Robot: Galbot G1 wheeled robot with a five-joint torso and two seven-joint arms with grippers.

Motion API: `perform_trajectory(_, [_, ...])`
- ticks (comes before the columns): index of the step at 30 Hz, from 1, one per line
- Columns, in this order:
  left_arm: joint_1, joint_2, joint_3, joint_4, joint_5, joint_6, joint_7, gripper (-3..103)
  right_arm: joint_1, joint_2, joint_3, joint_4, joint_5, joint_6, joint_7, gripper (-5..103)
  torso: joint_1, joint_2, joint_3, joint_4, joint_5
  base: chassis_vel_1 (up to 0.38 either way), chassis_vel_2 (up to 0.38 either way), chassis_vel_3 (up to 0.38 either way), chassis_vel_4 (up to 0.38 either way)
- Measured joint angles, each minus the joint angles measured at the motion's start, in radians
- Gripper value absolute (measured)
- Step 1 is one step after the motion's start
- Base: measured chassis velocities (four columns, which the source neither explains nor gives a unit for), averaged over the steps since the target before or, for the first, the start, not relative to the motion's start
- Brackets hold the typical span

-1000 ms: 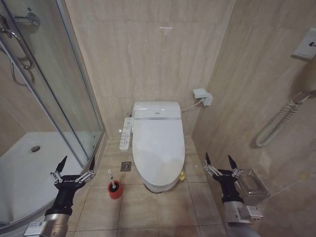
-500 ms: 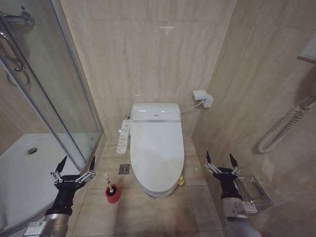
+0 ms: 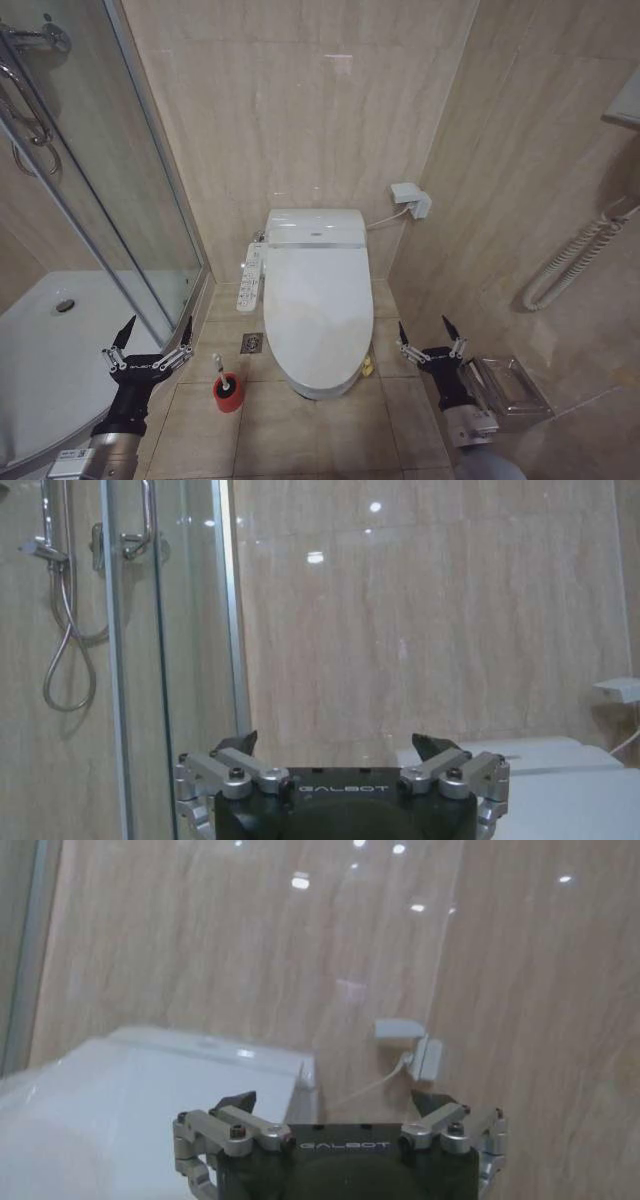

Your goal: Open the toilet lid, clean the toilet bowl with a toilet brush, close the toilet lid, and flush.

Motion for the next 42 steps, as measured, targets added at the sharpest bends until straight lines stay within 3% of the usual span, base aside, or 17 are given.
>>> perform_trajectory(17, [0.000, 0.000, 0.000, 0.000, 0.000, 0.000, 0.000, 100, 0.074, -0.099, -0.064, -0.270, -0.039, 0.048, -0.031, 100, 0.000, 0.000, 0.000, 0.0000, 0.0000, 0.000, 0.000, 0.000, 0.000])
perform_trajectory(27, [0.000, 0.000, 0.000, 0.000, 0.000, 0.000, 0.000, 100, 0.124, -0.109, -0.134, -0.381, -0.075, 0.067, -0.031, 100, 0.000, 0.000, 0.000, -0.0001, -0.0001, 0.000, 0.000, 0.000, 0.000])
perform_trajectory(42, [0.000, 0.000, 0.000, 0.000, 0.000, 0.000, 0.000, 100, 0.268, -0.069, -0.238, -0.600, -0.113, 0.117, -0.018, 100, 0.000, 0.000, 0.000, -0.0001, -0.0001, 0.000, 0.000, 0.000, 0.000])
